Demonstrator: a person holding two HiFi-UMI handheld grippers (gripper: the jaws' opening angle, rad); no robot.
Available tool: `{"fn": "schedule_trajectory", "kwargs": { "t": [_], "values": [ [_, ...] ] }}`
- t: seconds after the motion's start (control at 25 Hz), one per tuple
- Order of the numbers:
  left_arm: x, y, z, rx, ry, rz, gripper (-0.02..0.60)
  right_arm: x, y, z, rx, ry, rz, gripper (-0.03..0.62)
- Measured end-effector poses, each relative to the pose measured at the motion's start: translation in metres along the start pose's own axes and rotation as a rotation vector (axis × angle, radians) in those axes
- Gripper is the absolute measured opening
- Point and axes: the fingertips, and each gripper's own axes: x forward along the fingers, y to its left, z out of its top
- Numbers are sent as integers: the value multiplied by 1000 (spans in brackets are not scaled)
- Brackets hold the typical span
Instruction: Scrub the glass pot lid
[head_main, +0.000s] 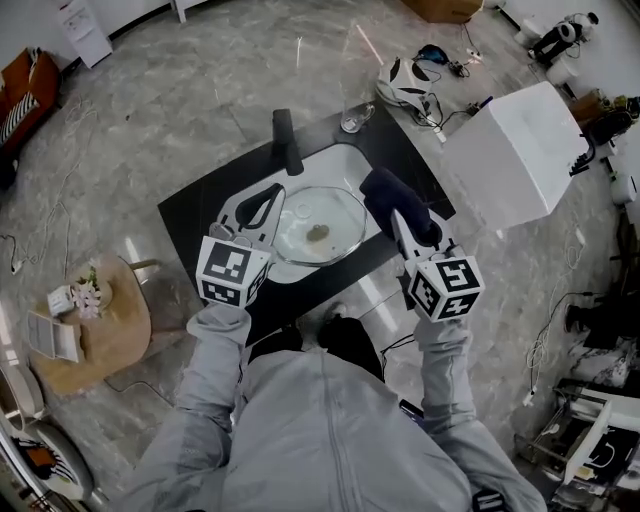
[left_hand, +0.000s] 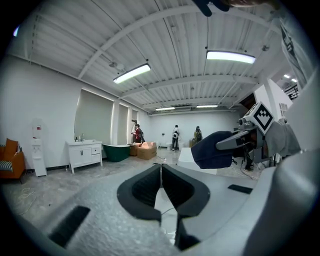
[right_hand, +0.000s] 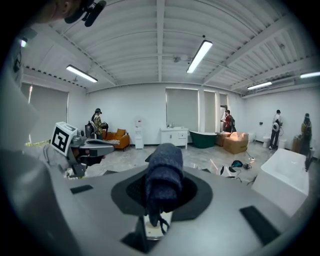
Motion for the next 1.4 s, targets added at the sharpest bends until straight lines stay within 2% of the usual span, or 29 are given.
{"fn": "schedule_trajectory", "kwargs": {
  "t": [0.2,0.48,0.88,1.2,1.4],
  "values": [
    [15,7,-30,-15,42,27,29,33,-10,-30,-32,64,31,78],
    [26,26,-67,-85,101,143,29,80,-33,-73,-21,192,109,78],
    [29,36,-118,-140,194,206,29,151,-32,-150,-60,375,203,78],
    [29,54,-153,-194,233,271,29,228,-26,-187,-293,469,210,78],
    [24,63,-173,-239,252,288,29,265,-12,-220,-444,558,249,78]
  ]
}}
